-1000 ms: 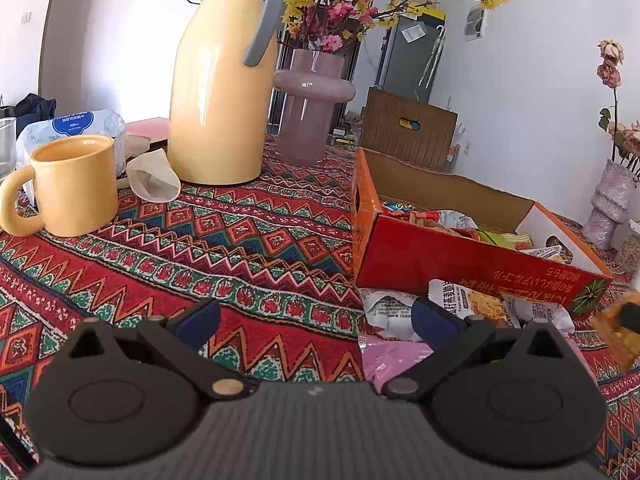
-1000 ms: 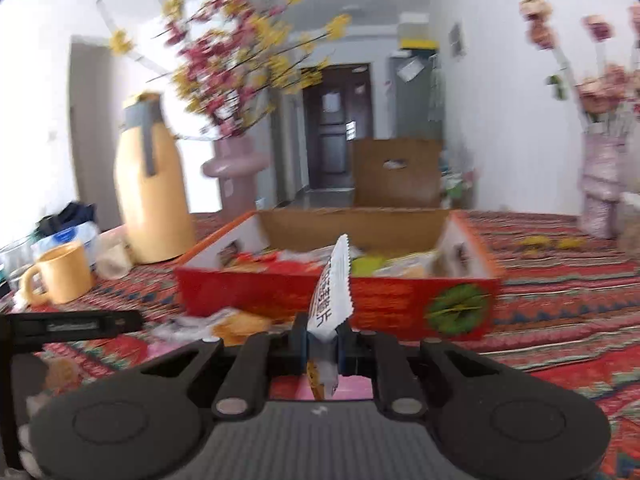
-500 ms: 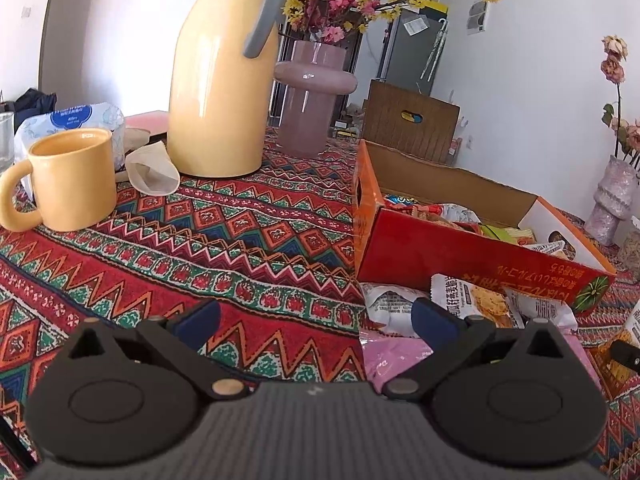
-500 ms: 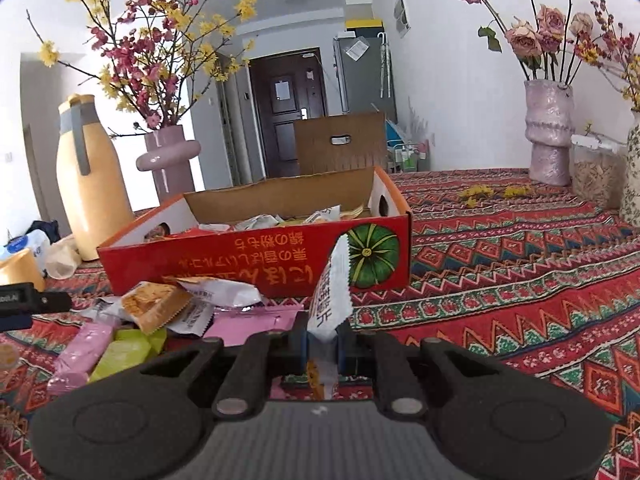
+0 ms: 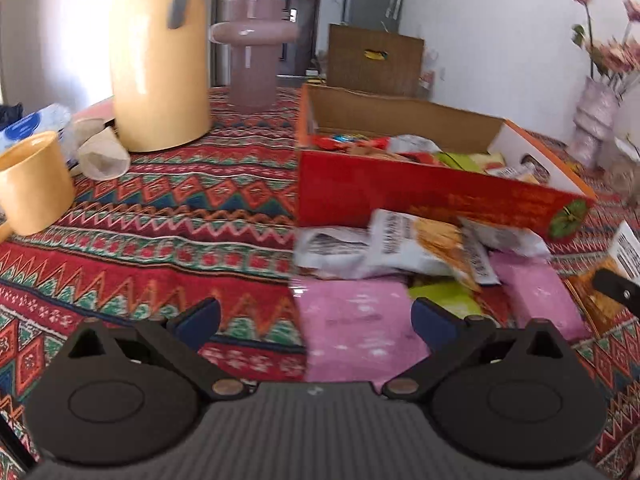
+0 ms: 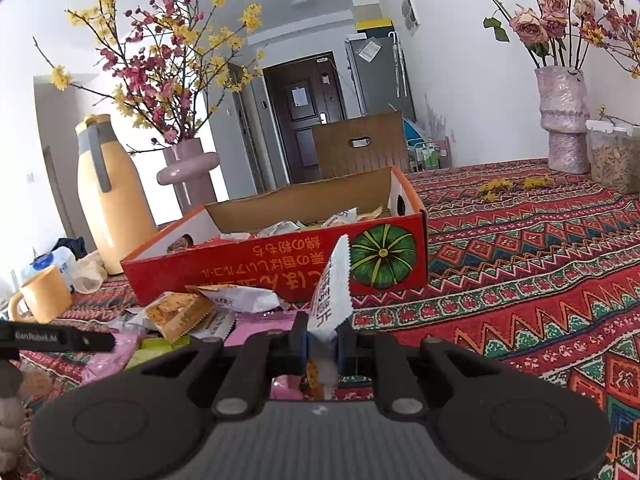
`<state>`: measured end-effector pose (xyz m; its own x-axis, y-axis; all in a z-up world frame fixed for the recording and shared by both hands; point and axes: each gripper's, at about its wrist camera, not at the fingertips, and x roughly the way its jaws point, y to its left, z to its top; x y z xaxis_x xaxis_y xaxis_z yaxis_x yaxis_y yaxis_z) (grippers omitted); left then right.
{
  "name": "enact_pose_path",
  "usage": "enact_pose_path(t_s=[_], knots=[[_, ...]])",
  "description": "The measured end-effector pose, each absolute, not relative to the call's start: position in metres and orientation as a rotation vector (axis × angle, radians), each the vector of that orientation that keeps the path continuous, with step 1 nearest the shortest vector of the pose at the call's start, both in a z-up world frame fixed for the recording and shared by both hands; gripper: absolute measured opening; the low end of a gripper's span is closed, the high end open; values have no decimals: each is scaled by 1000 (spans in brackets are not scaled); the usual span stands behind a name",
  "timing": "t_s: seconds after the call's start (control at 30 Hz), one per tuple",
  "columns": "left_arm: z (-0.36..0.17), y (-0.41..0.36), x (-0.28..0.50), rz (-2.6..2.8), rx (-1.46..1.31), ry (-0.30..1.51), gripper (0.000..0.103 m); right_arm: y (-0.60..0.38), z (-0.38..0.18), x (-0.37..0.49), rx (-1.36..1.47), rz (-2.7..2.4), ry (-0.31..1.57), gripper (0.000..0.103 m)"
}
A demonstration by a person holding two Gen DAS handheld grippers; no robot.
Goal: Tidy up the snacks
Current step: 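Grasp the pink pastry pack with the left gripper while the right gripper holds the white pack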
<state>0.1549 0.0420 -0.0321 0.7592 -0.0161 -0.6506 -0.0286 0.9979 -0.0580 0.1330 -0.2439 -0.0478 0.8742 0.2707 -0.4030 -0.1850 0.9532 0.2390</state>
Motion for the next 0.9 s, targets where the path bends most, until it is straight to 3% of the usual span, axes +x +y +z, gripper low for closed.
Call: enact_pose_path(t_s=[0.63,0.73,0.9], knots=[[-31,20,151,83,-6,793,99,-251,-46,127,232,294,411,13],[-33,14,157,94,10,811,91,-251,-46,127,233,296,409,13],[-40,11,166,102,6,827,87,-251,-46,126,231,294,409,13]])
